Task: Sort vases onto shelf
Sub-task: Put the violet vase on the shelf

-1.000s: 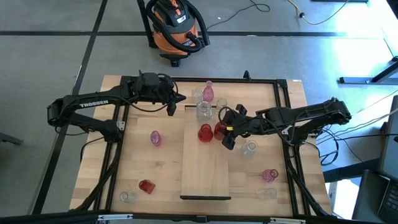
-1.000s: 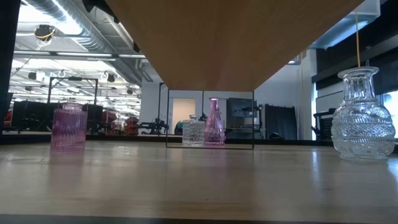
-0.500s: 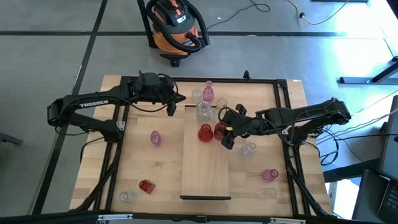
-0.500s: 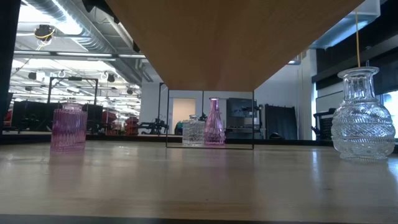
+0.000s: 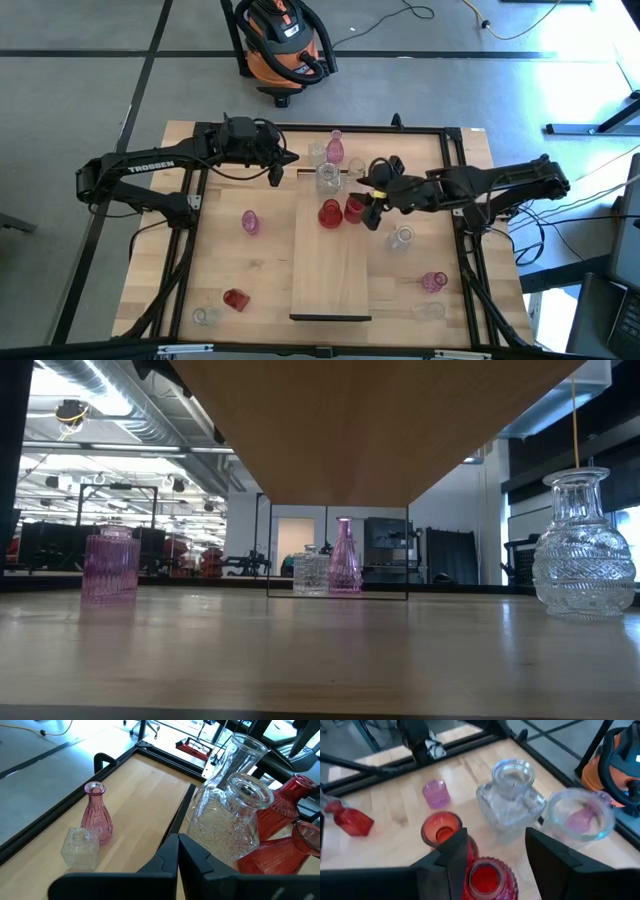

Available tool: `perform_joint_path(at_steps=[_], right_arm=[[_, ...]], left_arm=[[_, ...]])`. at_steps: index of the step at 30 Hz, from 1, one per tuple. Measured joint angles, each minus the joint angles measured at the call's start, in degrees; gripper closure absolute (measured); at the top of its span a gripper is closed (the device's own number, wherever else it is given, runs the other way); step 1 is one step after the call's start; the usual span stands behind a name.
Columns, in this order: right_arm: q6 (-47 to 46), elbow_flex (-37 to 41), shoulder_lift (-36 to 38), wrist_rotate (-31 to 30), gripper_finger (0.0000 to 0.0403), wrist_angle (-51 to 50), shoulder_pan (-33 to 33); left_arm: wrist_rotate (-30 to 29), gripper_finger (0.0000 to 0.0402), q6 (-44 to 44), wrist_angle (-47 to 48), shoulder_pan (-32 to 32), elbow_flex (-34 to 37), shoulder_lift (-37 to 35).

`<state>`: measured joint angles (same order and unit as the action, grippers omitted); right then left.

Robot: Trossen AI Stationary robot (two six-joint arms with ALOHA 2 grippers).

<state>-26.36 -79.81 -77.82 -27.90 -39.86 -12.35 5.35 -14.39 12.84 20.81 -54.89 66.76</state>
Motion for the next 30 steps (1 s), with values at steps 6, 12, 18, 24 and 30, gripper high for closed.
perform_joint_path(at_steps=[6, 12, 18, 24, 30], right_arm=[[-2.03, -1.93, 1.16, 2.09, 0.0223, -3.90, -0.28], [-18.13, -2.06, 3.53, 1.55, 0.0223, -23.24, -5.06], [-38.38, -2.06, 5.91, -0.16, 0.0223, -35.69, -14.67], [-58.50, -2.06, 6.31, 6.91, 0.0223, -45.69, -25.35], [-80.73, -0.86, 6.54, 14.62, 0.0223, -49.92, -32.84]], left_arm=[[-0.01, 0.0401, 0.02, 0.00, 0.00, 0.00, 0.00], [-0.14, 0.0401, 0.02, 0.11, 0.01, 0.00, 0.00], [-0.23, 0.0401, 1.34, 0.36, 0.01, 0.00, 0.00], [-0.23, 0.0401, 1.49, 0.42, 0.01, 0.00, 0.00], [-0.18, 0.0401, 1.50, 0.42, 0.01, 0.00, 0.00]])
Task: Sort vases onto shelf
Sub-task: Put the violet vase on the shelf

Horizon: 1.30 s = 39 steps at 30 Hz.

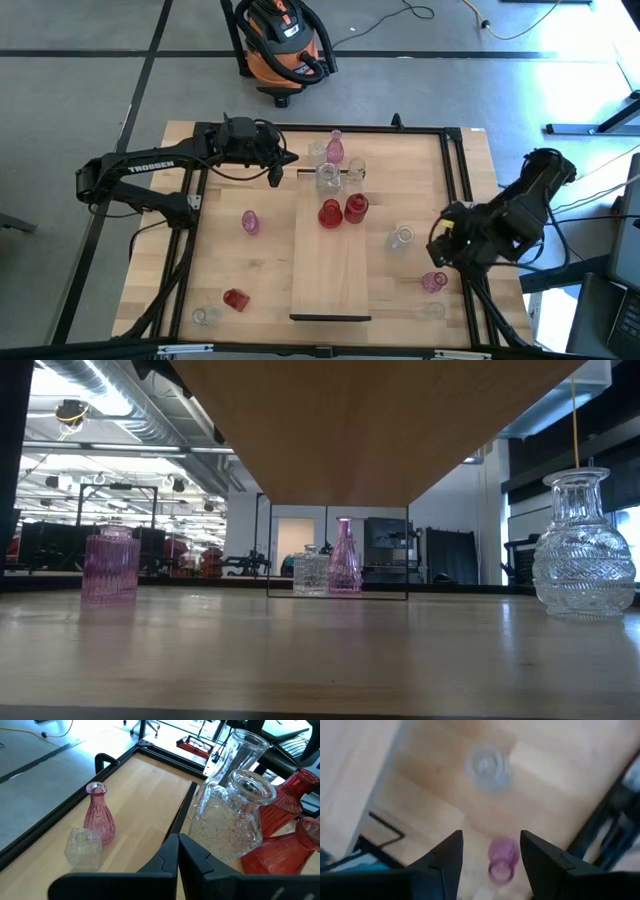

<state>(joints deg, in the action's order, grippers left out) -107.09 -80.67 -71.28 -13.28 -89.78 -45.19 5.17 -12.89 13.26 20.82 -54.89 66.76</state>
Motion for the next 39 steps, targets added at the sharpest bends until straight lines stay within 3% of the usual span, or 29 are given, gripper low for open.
perform_joint_path(at_steps=[6, 14, 25, 34, 39], right_arm=[[-14.23, 6.62, 0.37, 11.45, 0.0223, 2.40, -4.61], [-19.43, 15.23, 0.21, 15.67, 0.0227, 15.92, -8.48], [-20.26, 22.12, -0.86, 16.93, 0.0268, 18.49, -8.41], [-19.90, 30.20, -0.86, 17.40, 0.0269, 30.86, -8.41], [-18.54, 30.31, -0.45, 17.40, 0.0325, 31.19, -8.41]], left_arm=[[0.02, 0.0401, 0.00, 0.00, 0.00, 0.00, 0.00], [0.03, 0.0401, 0.00, 0.00, 0.00, 0.00, 0.00], [0.48, 0.0401, -0.48, 0.00, 0.00, 0.00, 0.00], [0.45, 0.0401, -0.53, 0.00, -0.02, 0.00, 0.00], [0.42, 0.0401, -0.57, 0.00, 0.04, 0.00, 0.00]])
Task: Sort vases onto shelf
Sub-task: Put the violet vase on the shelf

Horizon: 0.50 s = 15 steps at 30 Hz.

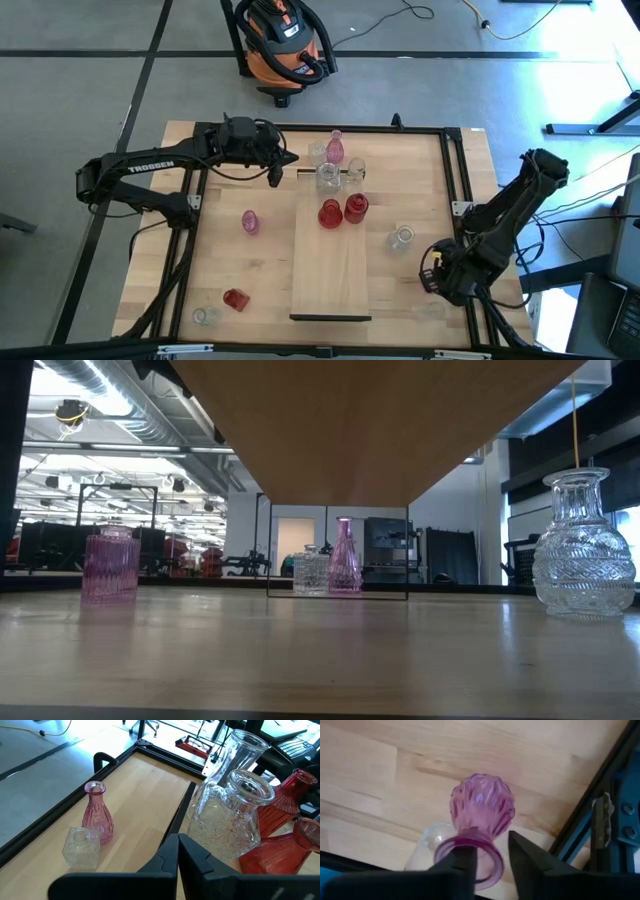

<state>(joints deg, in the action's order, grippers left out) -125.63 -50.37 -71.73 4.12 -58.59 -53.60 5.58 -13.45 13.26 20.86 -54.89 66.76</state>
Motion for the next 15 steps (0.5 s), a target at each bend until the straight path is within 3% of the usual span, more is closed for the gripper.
perform_joint_path(at_steps=[4, 9, 15], right_arm=[[1.60, -0.88, 2.18, 0.07, 0.0391, -0.44, 0.02], [4.97, -5.20, 5.40, 1.04, 0.0391, -5.68, 2.58], [22.98, -20.12, 5.69, -0.05, 0.0398, -18.95, 12.38]], left_arm=[[-0.02, 0.0401, -0.01, 0.00, 0.00, 0.00, 0.00], [-0.15, 0.0401, 0.02, -0.02, 0.00, 0.00, 0.00], [-0.19, 0.0401, 0.04, 0.00, 0.00, 0.00, 0.00]])
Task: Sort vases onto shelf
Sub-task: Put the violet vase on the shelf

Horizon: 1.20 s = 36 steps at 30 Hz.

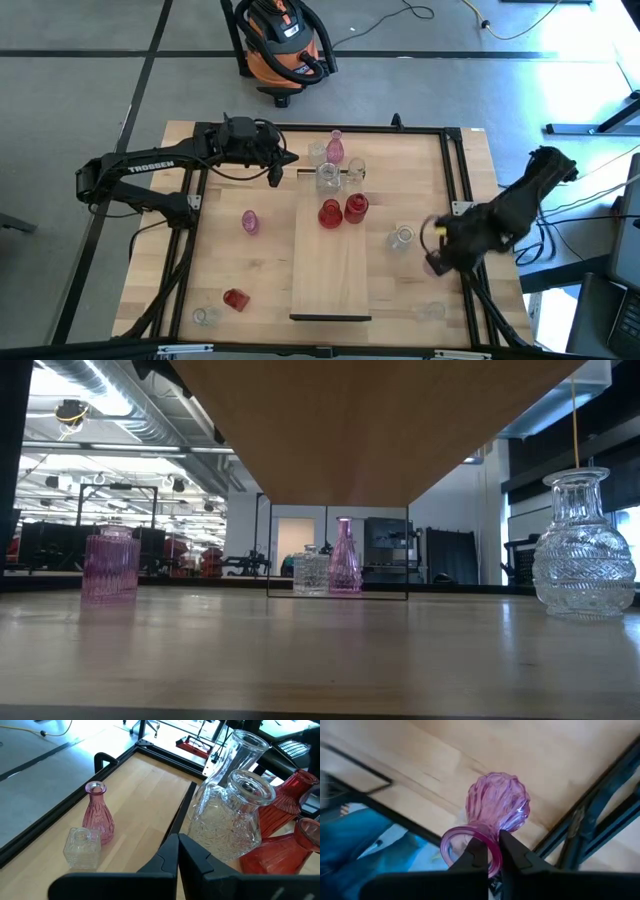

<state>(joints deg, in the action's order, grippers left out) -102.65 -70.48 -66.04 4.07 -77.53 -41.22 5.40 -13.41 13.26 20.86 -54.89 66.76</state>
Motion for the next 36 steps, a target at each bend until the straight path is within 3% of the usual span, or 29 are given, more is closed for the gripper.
perform_joint_path(at_steps=[5, 9, 17, 25, 36], right_arm=[[16.69, -13.99, -3.85, -1.60, 0.0400, -3.11, 9.84], [29.93, -24.78, -11.78, 1.08, 0.0401, -5.11, 15.56], [48.13, -47.53, -30.91, 5.76, 0.0402, -12.54, 18.41], [50.62, -59.86, -41.50, 9.74, 0.0402, -12.08, 18.33], [50.54, -61.98, -48.44, 14.55, 0.0403, -8.94, 17.58]], left_arm=[[-0.06, 0.0401, 0.02, 0.00, 0.00, 0.00, 0.00], [-0.08, 0.0401, 0.33, 0.02, 0.00, 0.00, 0.00], [-0.08, 0.0401, 0.50, 2.76, 0.00, 0.00, 0.00], [0.04, 0.0401, 1.35, 6.16, 0.00, 0.00, -0.02], [0.17, 0.0401, 6.52, 8.70, 0.00, 0.00, -0.02]])
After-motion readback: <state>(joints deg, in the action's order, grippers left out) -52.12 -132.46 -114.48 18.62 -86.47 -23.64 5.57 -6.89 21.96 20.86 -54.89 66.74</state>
